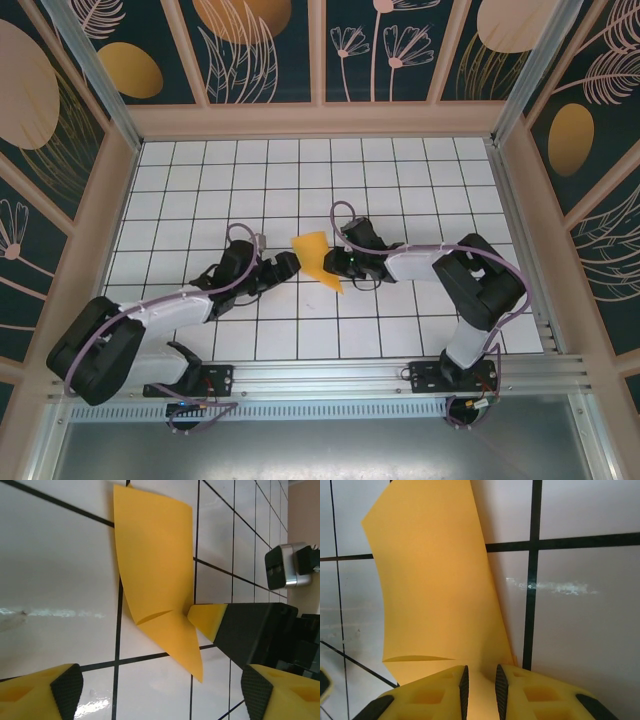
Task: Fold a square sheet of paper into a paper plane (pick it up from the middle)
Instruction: Fold the wing for the fifth time at the center of the table.
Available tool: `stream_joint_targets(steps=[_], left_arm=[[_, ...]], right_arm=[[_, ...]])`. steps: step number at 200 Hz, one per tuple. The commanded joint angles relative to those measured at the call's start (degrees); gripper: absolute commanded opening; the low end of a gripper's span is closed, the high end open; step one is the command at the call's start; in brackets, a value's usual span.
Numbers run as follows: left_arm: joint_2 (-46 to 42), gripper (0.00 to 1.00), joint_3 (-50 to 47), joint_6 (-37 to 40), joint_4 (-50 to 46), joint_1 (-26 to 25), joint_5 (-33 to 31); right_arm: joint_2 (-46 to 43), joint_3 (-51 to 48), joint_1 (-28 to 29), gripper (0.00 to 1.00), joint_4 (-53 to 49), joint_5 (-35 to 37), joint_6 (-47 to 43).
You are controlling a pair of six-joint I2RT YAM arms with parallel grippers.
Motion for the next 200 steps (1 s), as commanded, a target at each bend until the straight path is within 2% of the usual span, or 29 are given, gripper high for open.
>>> stream_joint_targets(steps=[1,38,66,200], left_arm=[[3.74,0.79,2.19,-3.11,6.54,-1.80,1.67],[8.67,0.69,4.67,-5.37,7.10,-2.62,0.64],[11.01,0.66,5.59,-7.13,7.53,-2.76,0.24],[16.41,0.74,11.94,-6.95,-1.41,-2.86,-2.49]], right_arm=[[-0.12,-2.72,-1.05,0.27,-0.27,-2.01,2.06],[-0.19,-3.58,-1.36,0.27,0.52,-2.63,2.37],[-0.20,-3.88,-1.36,0.27,0.81,-2.62,2.49],[-0.35,-5.03,-1.36,0.27,1.62,-2.78,2.33]])
